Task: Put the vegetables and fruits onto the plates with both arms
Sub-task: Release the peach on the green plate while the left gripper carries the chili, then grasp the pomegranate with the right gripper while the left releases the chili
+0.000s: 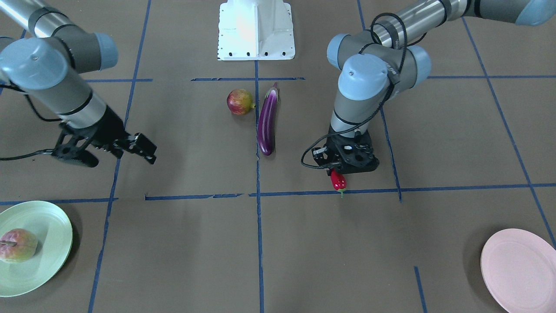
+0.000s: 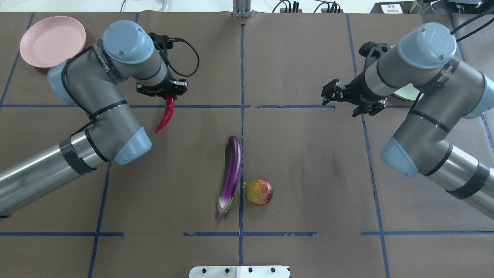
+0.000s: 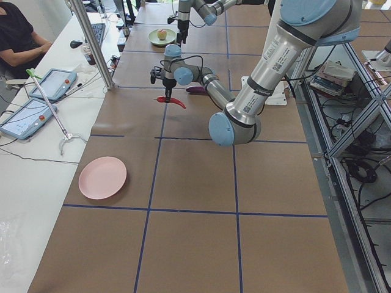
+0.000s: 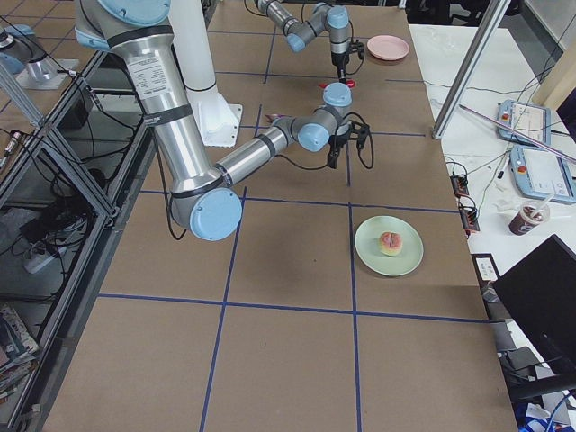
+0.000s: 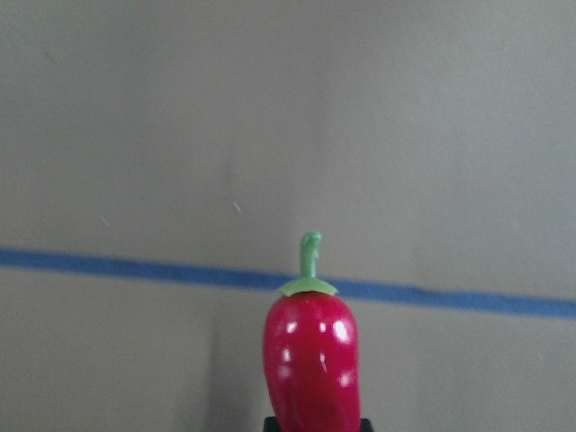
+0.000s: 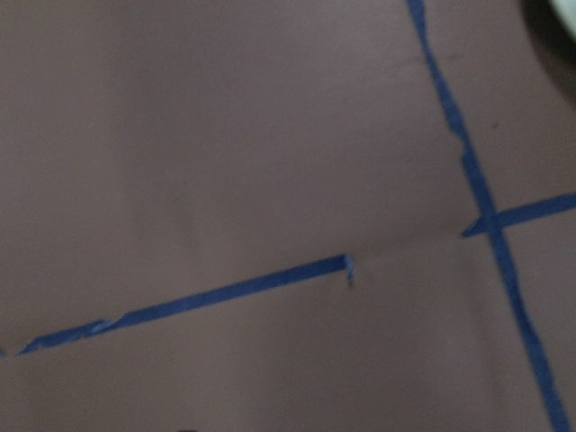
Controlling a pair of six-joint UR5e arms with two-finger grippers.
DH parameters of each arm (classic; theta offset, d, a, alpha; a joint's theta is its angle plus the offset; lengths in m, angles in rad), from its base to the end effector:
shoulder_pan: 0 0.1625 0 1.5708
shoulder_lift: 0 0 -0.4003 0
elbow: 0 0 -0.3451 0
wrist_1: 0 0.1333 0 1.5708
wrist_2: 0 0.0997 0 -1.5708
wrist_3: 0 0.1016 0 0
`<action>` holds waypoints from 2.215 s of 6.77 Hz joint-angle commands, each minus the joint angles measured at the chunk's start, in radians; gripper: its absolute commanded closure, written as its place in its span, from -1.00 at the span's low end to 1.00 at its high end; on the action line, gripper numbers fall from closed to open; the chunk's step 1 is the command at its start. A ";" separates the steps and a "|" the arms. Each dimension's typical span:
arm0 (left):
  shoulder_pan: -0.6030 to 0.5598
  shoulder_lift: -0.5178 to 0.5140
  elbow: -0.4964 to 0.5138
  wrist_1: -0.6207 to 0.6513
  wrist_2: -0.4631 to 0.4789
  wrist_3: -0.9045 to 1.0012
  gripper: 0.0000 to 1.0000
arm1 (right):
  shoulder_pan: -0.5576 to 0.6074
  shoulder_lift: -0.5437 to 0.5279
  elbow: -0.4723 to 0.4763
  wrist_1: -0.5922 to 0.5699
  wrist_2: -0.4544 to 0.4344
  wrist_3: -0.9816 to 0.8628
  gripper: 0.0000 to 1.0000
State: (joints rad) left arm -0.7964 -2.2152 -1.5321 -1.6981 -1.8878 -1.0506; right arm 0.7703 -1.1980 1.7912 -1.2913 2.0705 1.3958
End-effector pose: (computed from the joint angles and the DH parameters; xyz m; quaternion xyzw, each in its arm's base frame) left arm 0.3909 -0.5449 0.2911 0.0999 0.3701 -0.0709 0.9209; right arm -0.3461 -0.4537 0.3233 -0.0131 -0.4666 0.1576 0.8702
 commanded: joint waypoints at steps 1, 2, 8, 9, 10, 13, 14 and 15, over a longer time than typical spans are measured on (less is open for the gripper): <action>-0.200 0.040 0.114 -0.003 -0.004 0.256 1.00 | -0.241 0.014 0.104 -0.019 -0.113 0.238 -1.00; -0.265 0.038 0.257 -0.087 -0.004 0.291 1.00 | -0.308 0.068 0.108 -0.102 -0.174 0.290 -1.00; -0.377 -0.118 0.834 -0.403 0.273 0.369 0.21 | -0.451 0.138 0.142 -0.292 -0.292 0.364 -1.00; -0.385 -0.119 0.836 -0.435 0.298 0.368 -0.99 | -0.451 0.173 0.108 -0.293 -0.305 0.365 -1.00; -0.405 -0.120 0.834 -0.451 0.303 0.368 -1.00 | -0.451 0.210 0.059 -0.290 -0.328 0.364 -1.00; -0.406 -0.127 0.824 -0.456 0.299 0.360 -1.00 | -0.451 0.244 -0.013 -0.281 -0.372 0.364 -1.00; -0.406 -0.129 0.822 -0.456 0.294 0.359 -1.00 | -0.451 0.271 -0.056 -0.281 -0.372 0.365 -1.00; -0.408 -0.139 0.807 -0.456 0.268 0.342 -1.00 | -0.451 0.271 -0.064 -0.280 -0.372 0.362 -0.98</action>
State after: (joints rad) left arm -1.2031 -2.3461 -0.7132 -2.1536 -1.5993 -0.6956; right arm 0.3193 -0.9374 1.7511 -1.5722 1.6991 1.7597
